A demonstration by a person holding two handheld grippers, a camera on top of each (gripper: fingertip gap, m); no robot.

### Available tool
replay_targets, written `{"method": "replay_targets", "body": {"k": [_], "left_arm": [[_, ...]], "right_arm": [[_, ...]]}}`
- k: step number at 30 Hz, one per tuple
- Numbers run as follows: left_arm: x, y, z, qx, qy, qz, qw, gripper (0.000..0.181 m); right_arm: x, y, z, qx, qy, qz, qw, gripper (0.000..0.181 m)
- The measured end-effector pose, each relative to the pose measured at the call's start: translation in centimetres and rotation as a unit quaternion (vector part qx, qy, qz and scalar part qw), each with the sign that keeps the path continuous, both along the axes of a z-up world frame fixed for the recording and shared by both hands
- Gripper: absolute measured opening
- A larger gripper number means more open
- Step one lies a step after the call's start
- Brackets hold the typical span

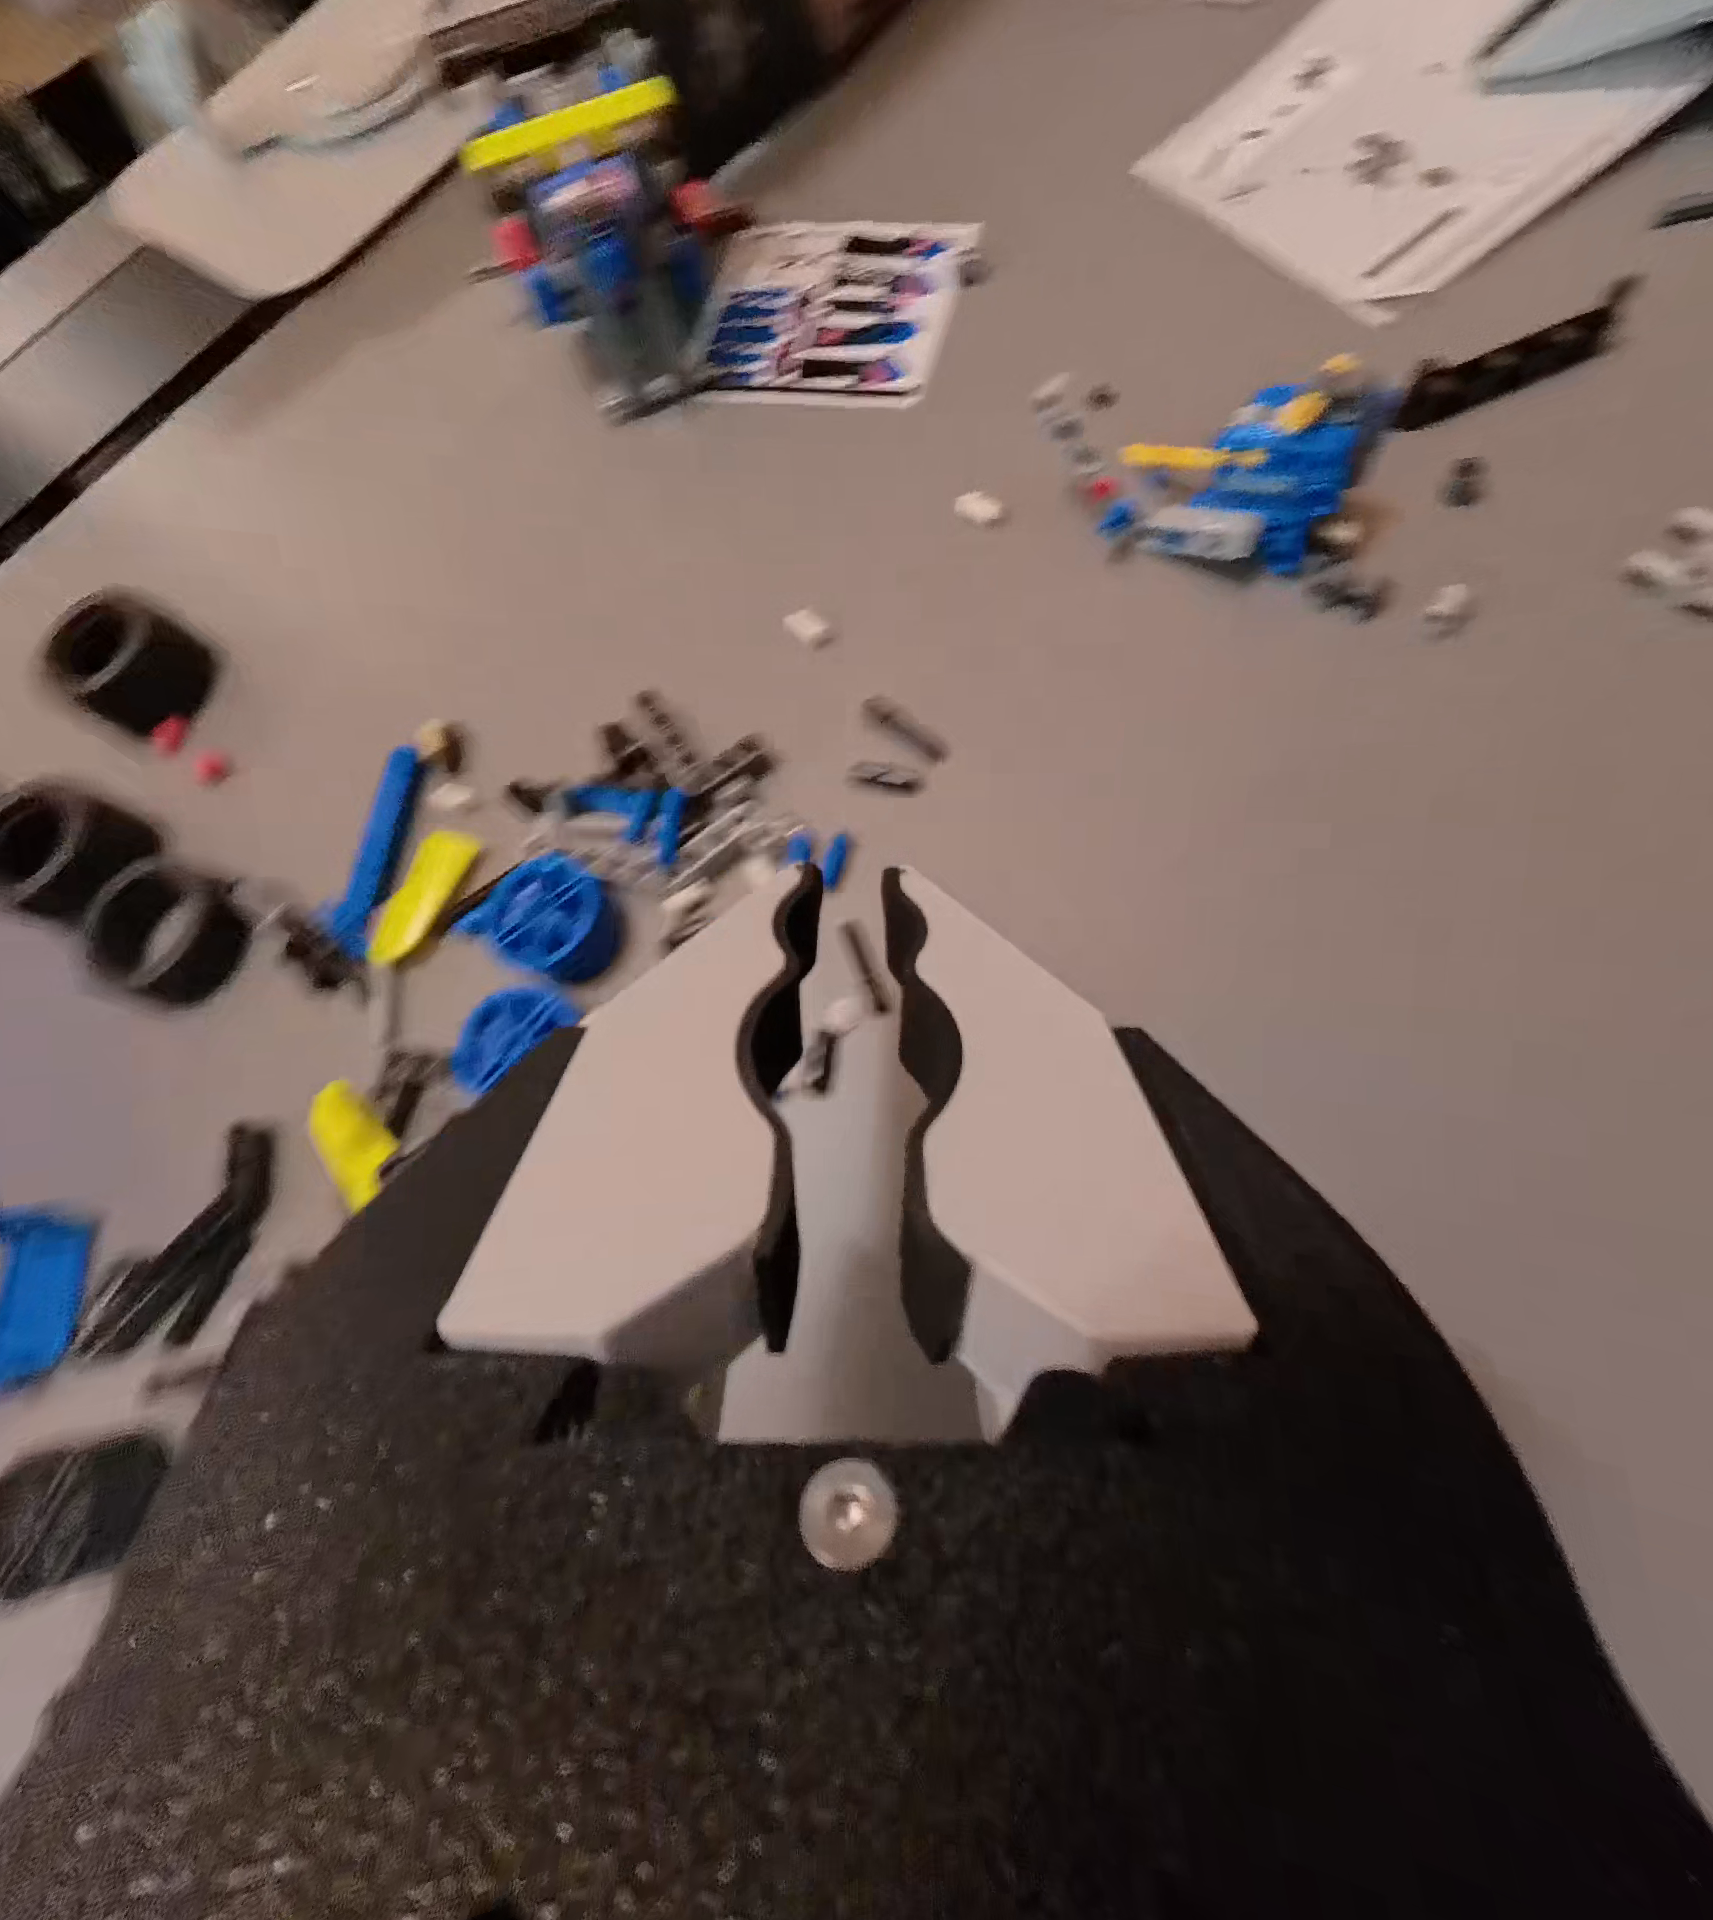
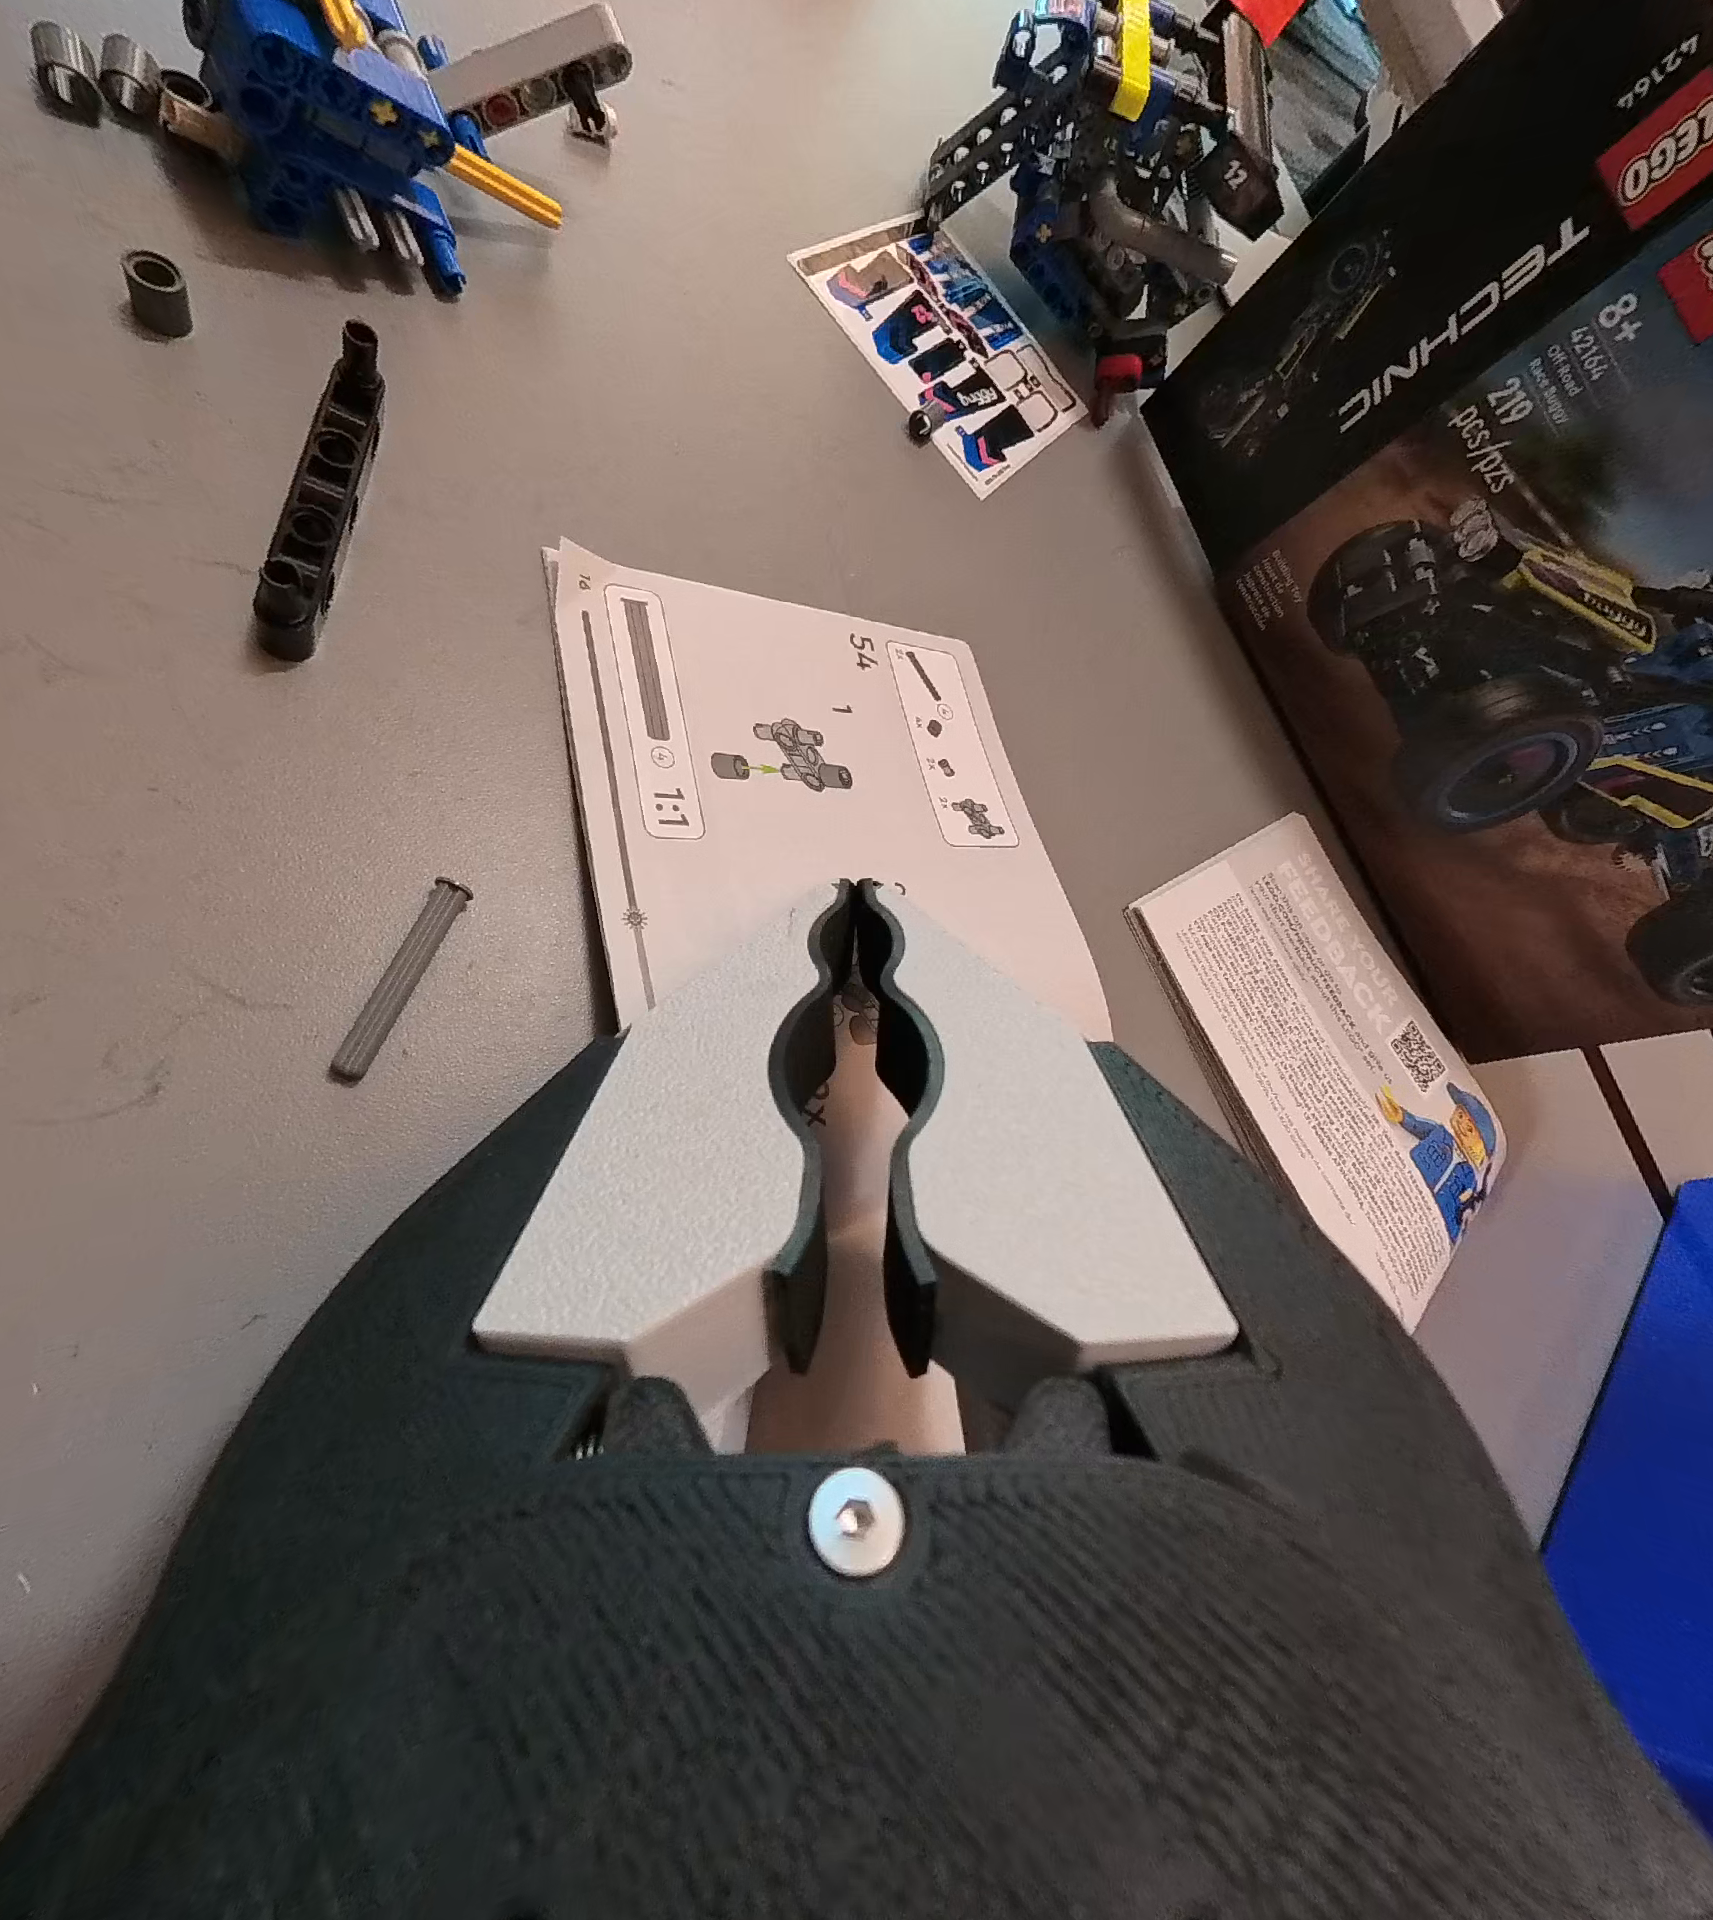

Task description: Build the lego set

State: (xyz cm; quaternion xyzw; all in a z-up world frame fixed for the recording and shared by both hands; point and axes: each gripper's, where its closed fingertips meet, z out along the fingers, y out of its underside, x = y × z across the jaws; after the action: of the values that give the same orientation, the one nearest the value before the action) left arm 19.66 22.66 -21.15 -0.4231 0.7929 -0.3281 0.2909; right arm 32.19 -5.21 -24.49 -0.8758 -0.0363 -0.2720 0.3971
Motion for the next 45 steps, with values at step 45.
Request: {"method": "replay_targets", "body": {"k": [45], "left_arm": [[6.5, 5.9, -0.6, -0.002, 0.081, 0.018, 0.997, 0.013]], "right_arm": [[0.0, 0.0, 0.0, 0.0, -0.005, 0.0, 1.0, 0.0]]}}
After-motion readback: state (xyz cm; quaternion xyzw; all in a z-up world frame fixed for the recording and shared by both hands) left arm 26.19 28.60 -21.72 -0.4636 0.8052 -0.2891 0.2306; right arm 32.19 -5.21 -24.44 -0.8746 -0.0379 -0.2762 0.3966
